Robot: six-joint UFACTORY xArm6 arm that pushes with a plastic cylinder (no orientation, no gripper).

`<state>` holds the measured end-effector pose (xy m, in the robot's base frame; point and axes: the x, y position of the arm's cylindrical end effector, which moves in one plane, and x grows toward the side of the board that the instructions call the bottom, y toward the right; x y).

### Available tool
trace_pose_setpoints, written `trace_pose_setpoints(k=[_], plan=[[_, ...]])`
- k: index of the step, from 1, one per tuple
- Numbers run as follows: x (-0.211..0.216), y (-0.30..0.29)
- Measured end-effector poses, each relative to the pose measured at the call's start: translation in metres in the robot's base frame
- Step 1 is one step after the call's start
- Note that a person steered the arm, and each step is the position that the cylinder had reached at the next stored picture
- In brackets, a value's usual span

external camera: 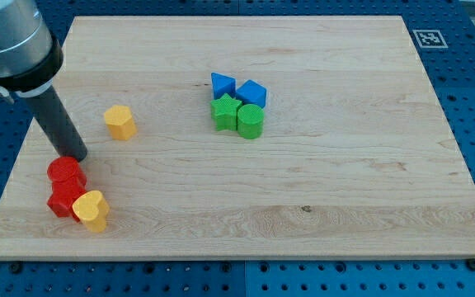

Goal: Push yellow hexagon towards down

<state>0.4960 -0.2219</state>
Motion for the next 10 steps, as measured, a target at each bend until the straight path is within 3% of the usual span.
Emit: trace_pose_setpoints(k=[2,4,5,10], plan=[[-0.040,-0.025],[-0.113,0.001],[-0.115,0.032],[-0.074,0.037]])
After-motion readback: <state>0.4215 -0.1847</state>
